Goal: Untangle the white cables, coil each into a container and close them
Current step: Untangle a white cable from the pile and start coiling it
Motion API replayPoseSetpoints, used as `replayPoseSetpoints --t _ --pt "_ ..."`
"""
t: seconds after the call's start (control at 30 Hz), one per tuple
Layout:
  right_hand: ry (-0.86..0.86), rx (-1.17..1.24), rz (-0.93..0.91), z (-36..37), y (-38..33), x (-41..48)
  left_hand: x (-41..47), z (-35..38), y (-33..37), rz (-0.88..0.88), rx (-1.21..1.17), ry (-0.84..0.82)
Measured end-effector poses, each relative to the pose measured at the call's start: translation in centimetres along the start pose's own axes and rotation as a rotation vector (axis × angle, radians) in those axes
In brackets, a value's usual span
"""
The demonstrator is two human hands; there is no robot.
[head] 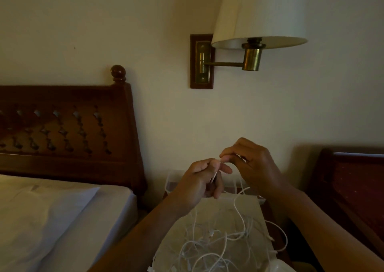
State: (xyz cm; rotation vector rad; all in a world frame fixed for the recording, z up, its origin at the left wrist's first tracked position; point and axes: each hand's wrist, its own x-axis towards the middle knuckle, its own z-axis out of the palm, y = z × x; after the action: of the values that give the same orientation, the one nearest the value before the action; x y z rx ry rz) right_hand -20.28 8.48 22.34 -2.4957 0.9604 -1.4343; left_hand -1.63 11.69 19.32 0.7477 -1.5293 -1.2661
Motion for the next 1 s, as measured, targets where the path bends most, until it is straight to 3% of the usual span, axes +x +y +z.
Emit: replayPoseSetpoints --t 0.13,0.3,0.43,0.5,0.63,0.8,0.9,1.0 --pt "0.088 0.244 0.190 1.5 -1.1 -0.6 -0.1 0.1 0.7 0.032 -0.301 -0.038" --pt "0.050 0.622 0.386 2.8 -2.6 -1.6 -0.3 0.9 1.6 0.117 -0.528 -0.131" --pt "-0.077 0.330 0.391 4.1 -3.1 -2.8 0.3 1.0 2.7 0.180 -0.555 -0.128" --pt "-0.125 0.227 0.300 4.3 -3.1 -3.1 0.7 0.6 3.2 0.205 -0.452 -0.068" --pt "-0.210 0.094 0.205 3.7 -3.1 -3.3 1.5 0.0 3.2 0.238 0.052 0.074" --pt "-0.289 0.059 0.199 1.4 -3.1 -2.7 2.2 -0.9 3.2 0.196 0.545 0.060" --pt "-0.216 0.059 0.182 -0.1 -2.7 -1.9 2.1 -2.1 3.1 0.100 0.523 0.039" --pt "-0.126 0.052 0.194 -1.3 -2.0 -0.9 1.8 -2.3 2.2 0.024 0.345 -0.021"
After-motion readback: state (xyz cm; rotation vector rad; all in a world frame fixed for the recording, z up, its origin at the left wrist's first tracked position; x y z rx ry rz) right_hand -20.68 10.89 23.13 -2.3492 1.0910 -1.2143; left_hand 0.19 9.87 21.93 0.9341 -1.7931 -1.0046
